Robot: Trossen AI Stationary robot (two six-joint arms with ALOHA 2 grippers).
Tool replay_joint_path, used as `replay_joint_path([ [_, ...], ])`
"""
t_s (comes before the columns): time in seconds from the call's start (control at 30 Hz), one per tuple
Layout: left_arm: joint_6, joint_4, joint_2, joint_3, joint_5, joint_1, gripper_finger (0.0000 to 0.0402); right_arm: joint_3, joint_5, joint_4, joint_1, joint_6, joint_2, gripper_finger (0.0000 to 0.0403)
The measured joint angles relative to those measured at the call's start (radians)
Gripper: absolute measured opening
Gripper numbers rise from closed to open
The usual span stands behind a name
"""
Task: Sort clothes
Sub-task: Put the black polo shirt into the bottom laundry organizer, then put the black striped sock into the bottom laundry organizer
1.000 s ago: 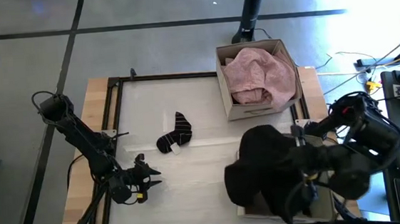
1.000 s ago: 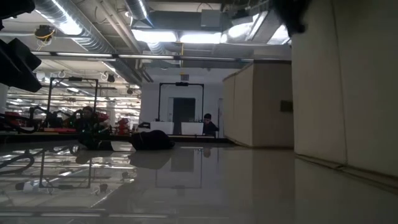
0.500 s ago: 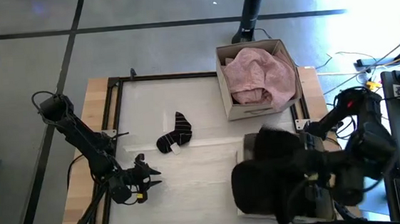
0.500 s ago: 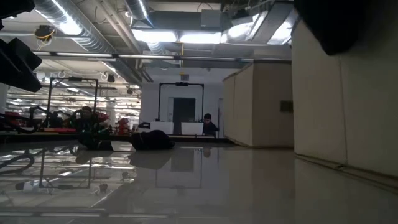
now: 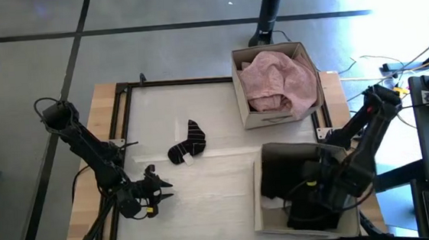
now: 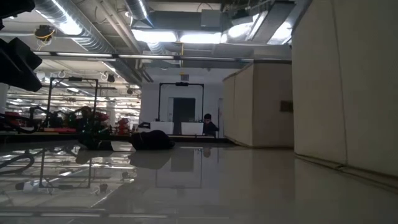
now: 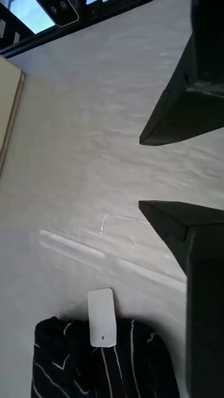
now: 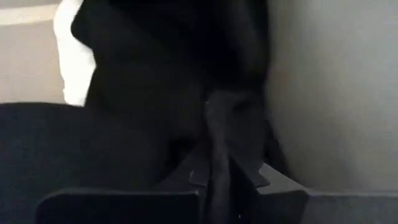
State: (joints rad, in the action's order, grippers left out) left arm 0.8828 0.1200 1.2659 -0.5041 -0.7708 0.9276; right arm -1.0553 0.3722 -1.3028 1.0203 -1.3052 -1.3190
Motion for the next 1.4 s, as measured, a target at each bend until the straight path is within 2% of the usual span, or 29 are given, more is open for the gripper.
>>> replay_joint_path([
  [0.1,0.0,0.0,0.0,0.0,0.0,0.0,0.0146,0.093,-0.02,0.132,-0.008,-0.002,0.0,0.0031],
  [0.17,0.0,0.0,0.0,0.0,0.0,0.0,0.0146,0.122,-0.078,0.154,-0.03,-0.015,0.0,0.0037],
  [0.33,0.0,0.0,0.0,0.0,-0.003,0.0,0.0146,0.099,-0.182,0.147,-0.077,0.016,0.0,0.0096],
  [0.47,0.008,-0.001,0.0,0.0,-0.003,0.0,0.0146,0.004,-0.236,0.113,-0.12,0.078,0.024,0.0168],
  [0.6,0.008,-0.002,0.0,0.0,-0.004,0.0,0.0146,-0.149,-0.315,0.084,-0.183,0.088,0.054,0.0225],
  [0.67,0.008,-0.001,0.0,0.0,-0.004,0.0,0.0146,-0.237,-0.299,0.072,-0.21,0.09,0.056,0.0244],
  [0.73,0.008,-0.001,0.0,0.0,-0.004,0.0,0.0146,-0.312,-0.229,0.05,-0.238,0.129,0.055,0.0256],
  [0.9,0.008,-0.001,0.0,0.0,-0.004,0.0,0.0146,-0.406,0.043,0.125,-0.329,0.387,0.032,0.0263],
  [1.0,0.008,-0.001,0.0,0.0,-0.003,0.0,0.0146,-0.406,0.128,0.246,-0.403,0.593,0.007,0.0263],
  [1.13,0.008,-0.002,0.0,0.0,-0.003,0.0,0.0146,-0.406,0.125,0.445,-0.514,0.835,-0.062,0.0263],
  [1.27,0.008,-0.002,0.0,0.0,-0.003,0.0,0.0146,-0.406,0.064,0.701,-0.613,1.084,-0.159,0.0263],
  [1.4,0.008,-0.002,0.0,0.0,-0.003,0.0,0.0146,-0.406,0.008,0.902,-0.697,1.238,-0.267,0.0263],
])
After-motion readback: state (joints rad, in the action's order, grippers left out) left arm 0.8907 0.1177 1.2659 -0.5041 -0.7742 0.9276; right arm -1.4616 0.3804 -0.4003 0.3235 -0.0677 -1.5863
